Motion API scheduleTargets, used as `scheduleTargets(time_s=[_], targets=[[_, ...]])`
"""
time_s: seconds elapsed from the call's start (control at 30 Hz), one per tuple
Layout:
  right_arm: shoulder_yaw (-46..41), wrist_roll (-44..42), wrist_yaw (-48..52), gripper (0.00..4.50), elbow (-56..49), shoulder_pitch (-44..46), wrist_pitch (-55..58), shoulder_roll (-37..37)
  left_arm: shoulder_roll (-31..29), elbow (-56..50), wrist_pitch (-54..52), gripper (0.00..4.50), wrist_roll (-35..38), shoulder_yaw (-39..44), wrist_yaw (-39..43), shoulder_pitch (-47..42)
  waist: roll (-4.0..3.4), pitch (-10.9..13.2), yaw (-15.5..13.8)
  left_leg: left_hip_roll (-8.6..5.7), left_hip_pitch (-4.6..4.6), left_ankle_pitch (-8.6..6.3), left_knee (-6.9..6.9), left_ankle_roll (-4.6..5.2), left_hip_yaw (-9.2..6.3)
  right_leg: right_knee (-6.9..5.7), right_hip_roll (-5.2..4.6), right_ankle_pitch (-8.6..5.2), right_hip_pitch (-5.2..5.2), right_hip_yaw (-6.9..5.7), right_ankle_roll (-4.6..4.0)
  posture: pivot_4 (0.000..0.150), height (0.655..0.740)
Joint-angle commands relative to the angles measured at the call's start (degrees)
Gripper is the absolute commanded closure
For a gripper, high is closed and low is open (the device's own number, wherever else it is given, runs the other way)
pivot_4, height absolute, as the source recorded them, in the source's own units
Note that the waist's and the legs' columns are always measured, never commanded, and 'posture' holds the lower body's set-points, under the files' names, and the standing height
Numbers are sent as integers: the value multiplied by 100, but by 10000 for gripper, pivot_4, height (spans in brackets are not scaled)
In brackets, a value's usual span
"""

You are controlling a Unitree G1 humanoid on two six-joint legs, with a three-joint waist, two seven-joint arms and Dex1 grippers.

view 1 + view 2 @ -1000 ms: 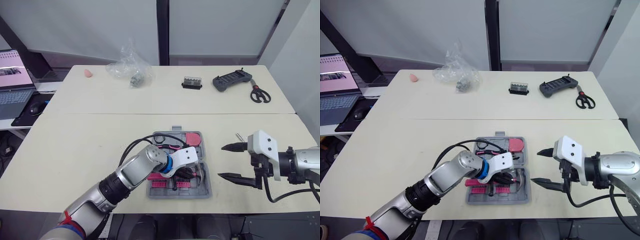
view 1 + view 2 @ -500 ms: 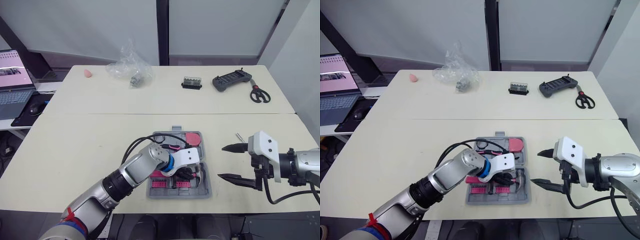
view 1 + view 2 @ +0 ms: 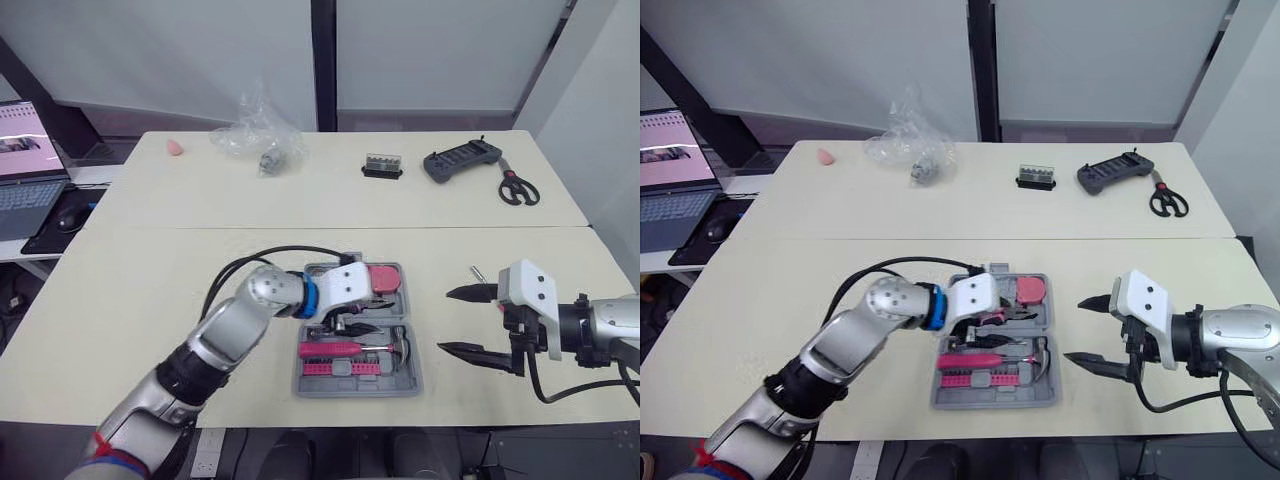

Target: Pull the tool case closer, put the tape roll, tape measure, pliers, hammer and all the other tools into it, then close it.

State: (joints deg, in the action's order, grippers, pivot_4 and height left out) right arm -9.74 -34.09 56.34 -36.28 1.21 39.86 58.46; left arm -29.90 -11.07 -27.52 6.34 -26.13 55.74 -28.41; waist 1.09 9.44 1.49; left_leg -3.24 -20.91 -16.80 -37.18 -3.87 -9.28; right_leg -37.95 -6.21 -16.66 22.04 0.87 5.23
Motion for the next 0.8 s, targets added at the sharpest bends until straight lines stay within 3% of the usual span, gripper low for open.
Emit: scheduleTargets(time_s=[0.03,0.23,0.27,0.8], targets=[[-8,69,86,0,57,119,-212,26,101,288,893,24332,198,325,73,389,0,0,-10,0,0,0,-1,0,0,2,0,1,-1,0,2,1500,7400],[-4,170,183,0,200,108,-332,56,313,888,1736,43573,24,96,206,785,0,0,-22,-1,-1,0,-1,1,0,2,-1,1,-2,-1,2,1500,7400],[-2,174,184,0,206,113,-334,56,350,1024,1876,44730,-68,16,230,807,0,0,-21,-1,0,0,-1,1,-1,1,-1,1,-2,-2,2,1500,7400],[-170,253,151,0,249,-153,-431,72,775,3103,3462,44730,-972,-465,161,941,-10,-15,-21,-1,16,-7,-1,12,-2,3,-1,2,-24,-5,3,1500,7400]])
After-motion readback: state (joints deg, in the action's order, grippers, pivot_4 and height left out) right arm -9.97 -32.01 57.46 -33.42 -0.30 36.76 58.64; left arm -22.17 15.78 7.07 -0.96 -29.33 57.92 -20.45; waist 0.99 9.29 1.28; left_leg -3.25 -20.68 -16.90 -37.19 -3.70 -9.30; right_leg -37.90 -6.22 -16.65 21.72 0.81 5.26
